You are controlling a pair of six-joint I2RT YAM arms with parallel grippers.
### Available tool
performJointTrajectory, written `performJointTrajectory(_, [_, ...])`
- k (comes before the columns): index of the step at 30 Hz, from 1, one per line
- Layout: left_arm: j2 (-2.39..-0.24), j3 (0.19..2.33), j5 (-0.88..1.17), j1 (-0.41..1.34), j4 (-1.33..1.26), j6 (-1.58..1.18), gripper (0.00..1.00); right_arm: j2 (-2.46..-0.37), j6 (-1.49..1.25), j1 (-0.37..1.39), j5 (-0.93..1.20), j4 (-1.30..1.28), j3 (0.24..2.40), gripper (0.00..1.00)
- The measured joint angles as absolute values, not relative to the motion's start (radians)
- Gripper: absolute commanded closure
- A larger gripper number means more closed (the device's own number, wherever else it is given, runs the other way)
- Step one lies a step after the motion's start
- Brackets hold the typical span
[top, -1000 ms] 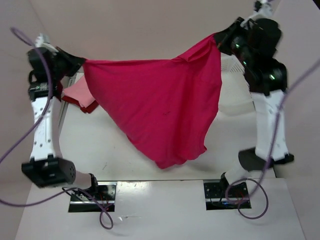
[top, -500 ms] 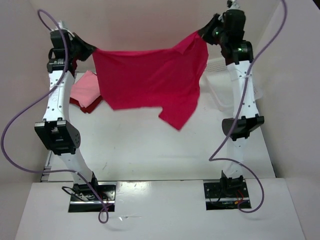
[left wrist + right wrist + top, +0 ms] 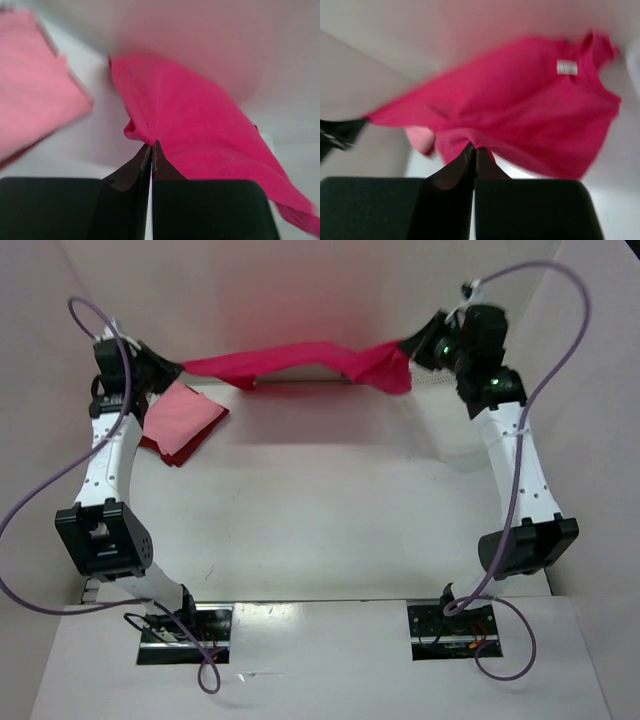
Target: Fold and stack the t-shirts
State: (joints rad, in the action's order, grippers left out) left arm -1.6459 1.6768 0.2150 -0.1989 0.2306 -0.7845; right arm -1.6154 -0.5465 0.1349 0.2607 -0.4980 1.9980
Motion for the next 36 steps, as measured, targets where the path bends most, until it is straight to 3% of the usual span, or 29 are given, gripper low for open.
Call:
performJointTrajectory(7, [-1.540, 1.186, 0.215, -0.187, 0.162, -0.766, 0.98, -1.547, -0.523, 0.135, 0.257, -0.501, 1.268, 1.00])
performJointTrajectory(14, [-1.438, 0.901, 0.182, -0.179, 0.181, -0.737, 0.98, -1.316, -0.591, 0.135, 0.267, -0.528, 0.875, 1.00])
performJointTrajectory(21, [-1.290, 0.740, 0.174, -0.179, 0.224, -0.733, 0.98, -1.000, -0.746, 0.135, 0.326, -0.574, 0.675, 1.00])
performJointTrajectory(28, [-1.150, 0.696, 0.180, -0.220, 0.345, -0.733, 0.98, -0.729, -0.878, 0.159, 0.325, -0.759, 0.645, 1.00])
performJointTrajectory(36, [-1.140, 0.696, 0.229, -0.226, 0.419, -0.737, 0.97, -0.694, -0.981, 0.236, 0.291, -0.836, 0.645, 1.00])
